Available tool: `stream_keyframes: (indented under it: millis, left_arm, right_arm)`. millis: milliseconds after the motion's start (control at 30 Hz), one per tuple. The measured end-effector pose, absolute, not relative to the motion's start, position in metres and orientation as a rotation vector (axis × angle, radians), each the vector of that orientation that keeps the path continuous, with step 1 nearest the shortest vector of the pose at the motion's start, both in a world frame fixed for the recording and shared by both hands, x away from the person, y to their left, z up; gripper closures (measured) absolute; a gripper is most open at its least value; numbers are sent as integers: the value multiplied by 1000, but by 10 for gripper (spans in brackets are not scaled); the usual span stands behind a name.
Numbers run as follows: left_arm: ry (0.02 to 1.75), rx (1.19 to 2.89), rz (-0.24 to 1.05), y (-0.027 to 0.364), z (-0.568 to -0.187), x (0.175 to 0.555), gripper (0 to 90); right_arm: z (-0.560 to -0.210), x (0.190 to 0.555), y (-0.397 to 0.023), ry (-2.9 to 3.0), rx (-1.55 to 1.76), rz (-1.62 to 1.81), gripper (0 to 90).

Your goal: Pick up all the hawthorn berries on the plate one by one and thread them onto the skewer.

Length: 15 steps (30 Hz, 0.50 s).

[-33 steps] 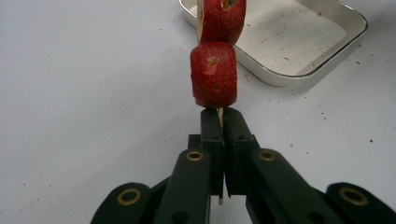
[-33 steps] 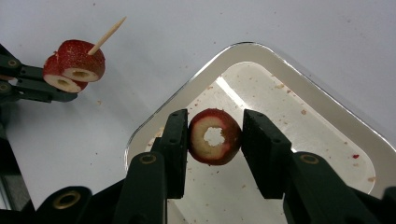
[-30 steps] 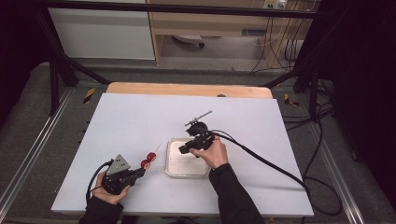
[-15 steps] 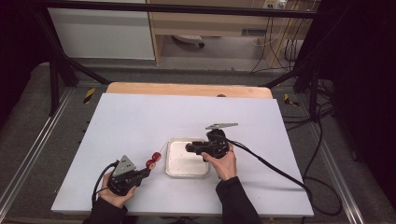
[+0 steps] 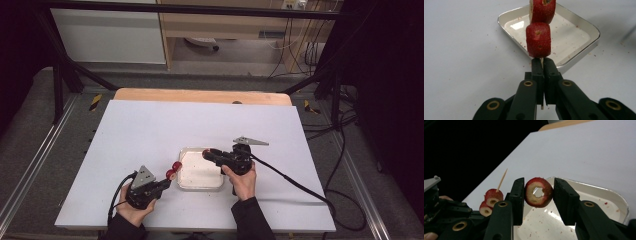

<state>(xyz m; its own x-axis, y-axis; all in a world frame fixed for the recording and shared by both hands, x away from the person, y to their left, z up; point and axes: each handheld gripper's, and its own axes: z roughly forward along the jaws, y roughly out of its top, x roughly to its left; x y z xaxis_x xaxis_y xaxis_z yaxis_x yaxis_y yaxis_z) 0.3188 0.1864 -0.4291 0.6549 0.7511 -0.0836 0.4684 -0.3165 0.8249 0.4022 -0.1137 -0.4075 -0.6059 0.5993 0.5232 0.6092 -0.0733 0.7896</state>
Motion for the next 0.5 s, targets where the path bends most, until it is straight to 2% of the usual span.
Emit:
stream_keyframes:
  millis: [500]
  left_arm:
    - [966, 1922, 365, 161, -421, 320, 880]
  right_arm:
    - [-396, 403, -115, -1920, -1421, -2099, 625]
